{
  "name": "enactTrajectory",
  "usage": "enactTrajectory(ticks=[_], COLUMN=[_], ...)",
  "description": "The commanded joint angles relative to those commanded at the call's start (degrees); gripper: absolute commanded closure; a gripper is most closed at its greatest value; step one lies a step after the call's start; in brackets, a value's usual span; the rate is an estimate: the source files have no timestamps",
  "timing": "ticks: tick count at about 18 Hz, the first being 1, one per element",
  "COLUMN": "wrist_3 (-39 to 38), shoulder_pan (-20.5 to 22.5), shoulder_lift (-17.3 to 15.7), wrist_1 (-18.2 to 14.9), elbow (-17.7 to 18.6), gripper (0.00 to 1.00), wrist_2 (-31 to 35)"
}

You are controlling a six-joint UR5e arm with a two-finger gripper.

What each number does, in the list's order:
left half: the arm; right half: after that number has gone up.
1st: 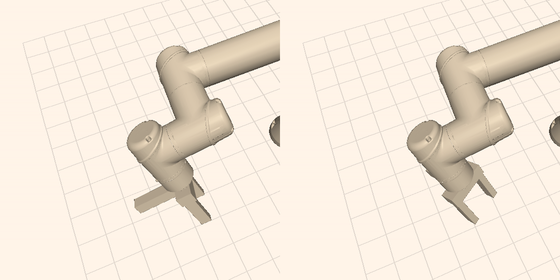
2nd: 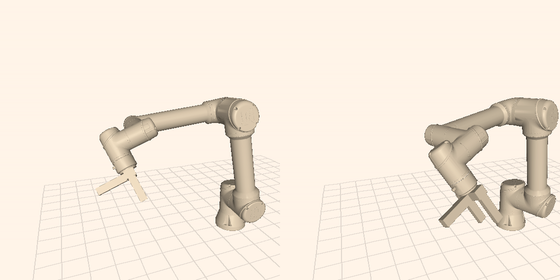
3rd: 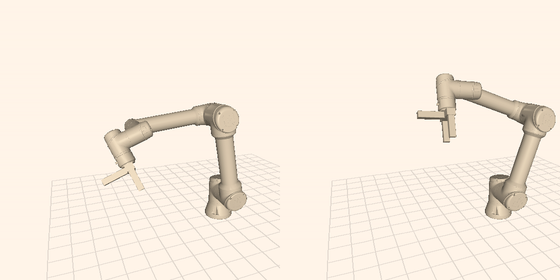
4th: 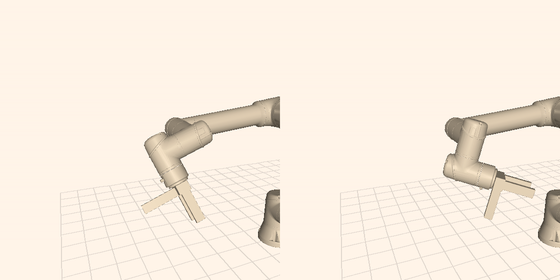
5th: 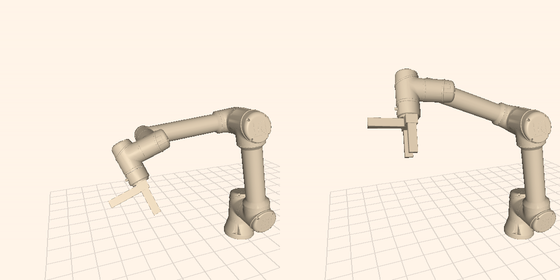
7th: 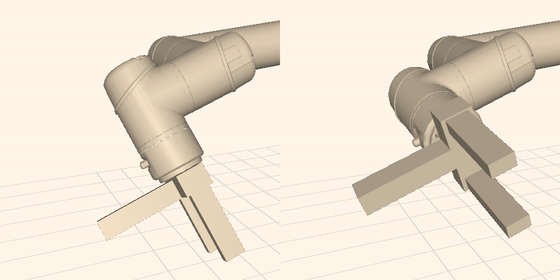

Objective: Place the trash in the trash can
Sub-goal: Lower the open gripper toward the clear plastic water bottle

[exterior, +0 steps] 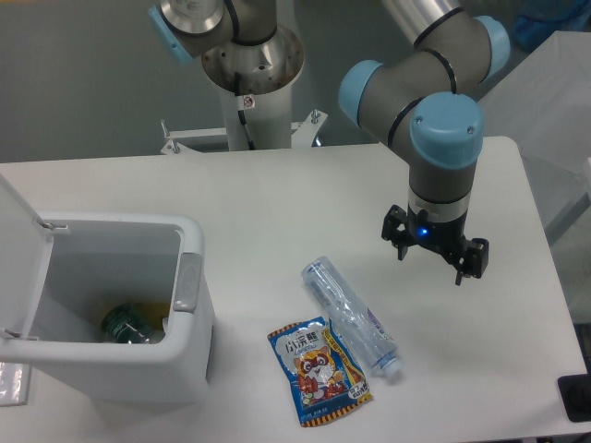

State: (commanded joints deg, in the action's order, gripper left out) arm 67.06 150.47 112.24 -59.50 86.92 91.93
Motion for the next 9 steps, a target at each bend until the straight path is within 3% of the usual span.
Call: enactTrajectory(ticks=[4,9], wrist_3=[-1.74,-15.35], shoulder_pan=[-0.61,-2.90], shoulder_lift=[0.00,1.93], wrist_1=[0.09,0.79], elbow=[0.18,0.70], gripper=[0.00,0.00], wrist_2=[-0.09,-0.53])
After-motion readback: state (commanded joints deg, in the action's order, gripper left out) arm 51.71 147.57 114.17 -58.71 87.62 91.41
